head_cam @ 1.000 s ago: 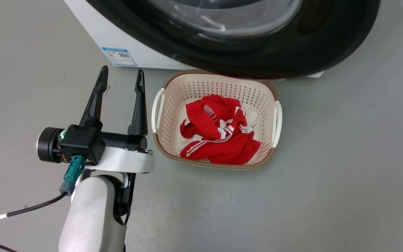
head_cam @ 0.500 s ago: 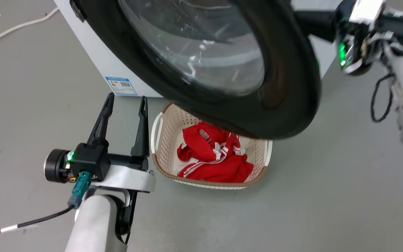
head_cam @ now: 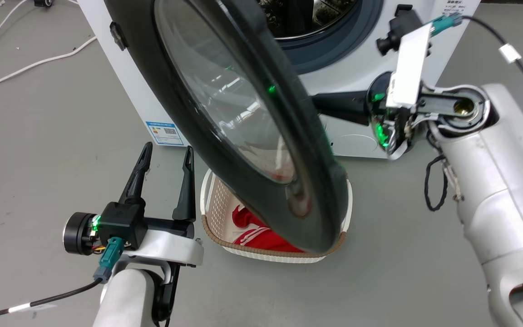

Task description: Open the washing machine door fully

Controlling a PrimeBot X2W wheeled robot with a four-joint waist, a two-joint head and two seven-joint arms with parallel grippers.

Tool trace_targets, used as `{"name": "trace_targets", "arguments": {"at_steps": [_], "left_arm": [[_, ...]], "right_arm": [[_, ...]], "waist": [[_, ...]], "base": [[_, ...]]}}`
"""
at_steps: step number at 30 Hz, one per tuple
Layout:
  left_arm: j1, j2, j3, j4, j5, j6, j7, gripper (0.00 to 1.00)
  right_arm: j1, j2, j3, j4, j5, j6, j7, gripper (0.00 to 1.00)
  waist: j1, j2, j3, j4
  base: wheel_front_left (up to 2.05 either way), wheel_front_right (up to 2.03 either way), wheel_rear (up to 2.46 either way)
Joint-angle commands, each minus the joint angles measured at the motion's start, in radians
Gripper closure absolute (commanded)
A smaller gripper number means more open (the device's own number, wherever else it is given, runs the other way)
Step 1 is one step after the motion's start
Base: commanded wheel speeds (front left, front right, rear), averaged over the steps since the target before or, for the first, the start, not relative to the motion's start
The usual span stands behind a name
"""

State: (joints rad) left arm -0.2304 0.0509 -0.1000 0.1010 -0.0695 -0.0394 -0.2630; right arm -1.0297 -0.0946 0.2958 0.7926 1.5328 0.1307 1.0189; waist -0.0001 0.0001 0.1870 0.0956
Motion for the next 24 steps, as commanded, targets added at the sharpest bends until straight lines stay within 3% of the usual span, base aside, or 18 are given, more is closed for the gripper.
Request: {"name": "trace_targets", "arguments": {"at_steps": [1,18,24], "left_arm": [[0.007,-0.001,0.0,0.0,-0.003,0.005,-0.003,0.0],[0.018,-0.001,0.005,0.001,-0.005,0.006,-0.003,0.0],[0.018,-0.001,0.008,0.005,-0.004,0.006,-0.003,0.0]], "right_arm": [[0.024,0.01,0.006,-0.01,0.01,0.0,0.005,1.0],[0.187,0.048,0.109,-0.209,0.075,0.0,0.02,1.0],[0.233,0.048,0.146,-0.275,0.099,0.0,-0.024,1.0]], "waist": [[0.0001,-0.0001,-0.001,-0.001],[0.0001,-0.0001,-0.012,-0.015],[0.0001,-0.0001,-0.018,-0.019]], "base": [[0.0,0.0,0.0],[0.0,0.0,0.0],[0.0,0.0,0.0]]}}
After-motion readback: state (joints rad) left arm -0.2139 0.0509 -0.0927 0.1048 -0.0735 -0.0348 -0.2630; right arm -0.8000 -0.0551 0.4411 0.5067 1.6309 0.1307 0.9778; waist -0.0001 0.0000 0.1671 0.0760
